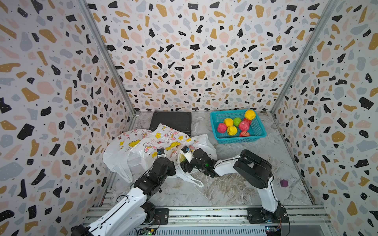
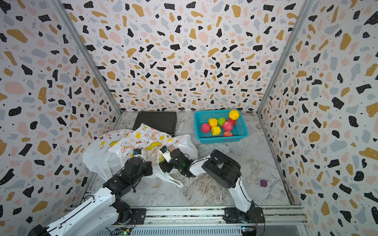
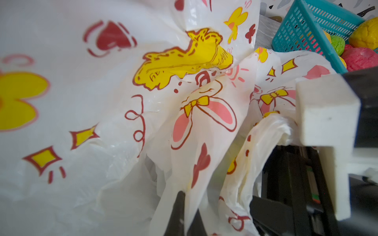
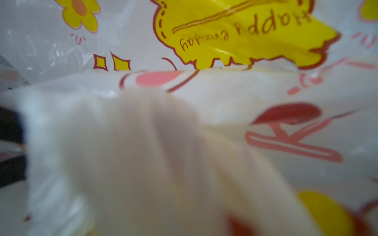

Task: Untie the knot of a plastic bag & take out the apple
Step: Pick up the apple from the plastic bag, then place the apple in the basket.

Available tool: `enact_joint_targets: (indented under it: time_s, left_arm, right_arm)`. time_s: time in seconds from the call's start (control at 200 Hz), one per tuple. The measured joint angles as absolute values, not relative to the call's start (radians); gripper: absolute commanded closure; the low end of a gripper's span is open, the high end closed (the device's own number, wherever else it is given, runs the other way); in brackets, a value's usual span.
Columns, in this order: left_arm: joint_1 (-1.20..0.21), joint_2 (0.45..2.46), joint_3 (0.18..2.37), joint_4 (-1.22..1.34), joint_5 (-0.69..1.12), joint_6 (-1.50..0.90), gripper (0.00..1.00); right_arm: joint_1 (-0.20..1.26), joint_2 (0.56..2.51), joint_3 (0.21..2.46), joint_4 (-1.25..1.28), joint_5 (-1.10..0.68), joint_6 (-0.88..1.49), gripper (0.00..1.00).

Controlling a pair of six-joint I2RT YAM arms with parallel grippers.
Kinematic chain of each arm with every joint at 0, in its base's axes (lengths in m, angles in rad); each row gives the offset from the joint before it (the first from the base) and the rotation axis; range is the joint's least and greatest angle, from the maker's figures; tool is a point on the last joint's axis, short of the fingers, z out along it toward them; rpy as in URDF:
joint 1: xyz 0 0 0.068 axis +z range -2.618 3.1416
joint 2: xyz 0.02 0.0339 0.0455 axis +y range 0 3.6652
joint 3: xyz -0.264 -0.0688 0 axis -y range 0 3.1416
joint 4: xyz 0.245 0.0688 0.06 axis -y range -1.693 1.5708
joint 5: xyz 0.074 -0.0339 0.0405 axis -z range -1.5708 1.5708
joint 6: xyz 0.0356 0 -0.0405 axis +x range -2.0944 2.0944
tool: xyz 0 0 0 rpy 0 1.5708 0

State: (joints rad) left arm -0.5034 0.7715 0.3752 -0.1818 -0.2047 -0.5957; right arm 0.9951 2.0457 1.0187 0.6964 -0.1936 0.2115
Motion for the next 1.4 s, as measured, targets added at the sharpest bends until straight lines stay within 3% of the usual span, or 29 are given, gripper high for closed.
enact_joint_targets:
  time_s: [0.21,0.355,0.501,0.531,0.576,0.606,0.631,0.636,0.641,0.656,0.781,0.886,0.921,0.996,1.101,1.201,1.402]
  left_arm:
    - [-0.469,0.819,0.442,-0.21,-0.275,-0.589,1.0]
    - [-0.461,0.878,0.481,-0.216,-0.314,-0.59,1.0]
    - [-0.46,0.962,0.527,-0.183,-0.322,-0.576,1.0]
    - [-0.46,0.982,0.54,-0.175,-0.322,-0.569,0.85]
    - [-0.46,1.013,0.56,-0.167,-0.319,-0.555,0.52]
    - [-0.46,1.03,0.575,-0.16,-0.316,-0.544,0.38]
    - [-0.46,1.042,0.587,-0.159,-0.313,-0.537,0.14]
    - [-0.46,1.045,0.589,-0.158,-0.312,-0.537,0.14]
    - [-0.46,1.045,0.59,-0.158,-0.312,-0.537,0.05]
    - [-0.46,1.047,0.595,-0.156,-0.31,-0.533,0.01]
    - [-0.46,0.981,0.611,-0.172,-0.31,-0.5,0.0]
    - [-0.46,0.819,0.617,-0.223,-0.354,-0.462,0.0]
    - [-0.46,0.762,0.625,-0.236,-0.379,-0.449,0.0]
    - [-0.459,0.672,0.647,-0.249,-0.446,-0.419,0.0]
    - [-0.458,0.629,0.676,-0.247,-0.569,-0.372,0.0]
    - [-0.45,0.673,0.649,-0.178,-0.658,-0.266,0.0]
    - [-0.317,0.799,0.508,-0.052,-0.648,-0.141,0.0]
  right_arm:
    - [0.995,1.721,0.811,0.509,-0.163,0.19,0.65]
    - [0.982,1.487,0.776,0.35,-0.191,0.157,0.8]
    - [0.923,1.232,0.759,0.192,-0.241,0.135,0.83]
    - [0.903,1.179,0.763,0.166,-0.236,0.13,0.83]
    - [0.859,1.106,0.785,0.116,-0.212,0.125,0.82]
    - [0.822,1.072,0.811,0.093,-0.193,0.123,0.81]
    - [0.788,1.055,0.838,0.076,-0.181,0.123,0.8]
    - [0.778,1.051,0.845,0.074,-0.175,0.123,0.8]
    - [0.772,1.05,0.849,0.073,-0.172,0.123,0.79]
    - [0.748,1.048,0.865,0.067,-0.163,0.125,0.77]
    - [0.483,1.187,1.057,0.021,-0.093,0.135,0.75]
    - [0.345,1.422,1.217,0.001,-0.066,0.134,0.59]
    - [0.316,1.522,1.264,-0.009,-0.064,0.132,0.45]
    - [0.275,1.695,1.348,-0.068,-0.064,0.129,0.01]
    - [0.233,1.863,1.428,-0.161,-0.063,0.114,0.0]
    - [0.212,1.843,1.4,-0.221,-0.057,0.099,0.0]
    - [0.204,1.338,1.088,-0.196,0.01,0.054,0.0]
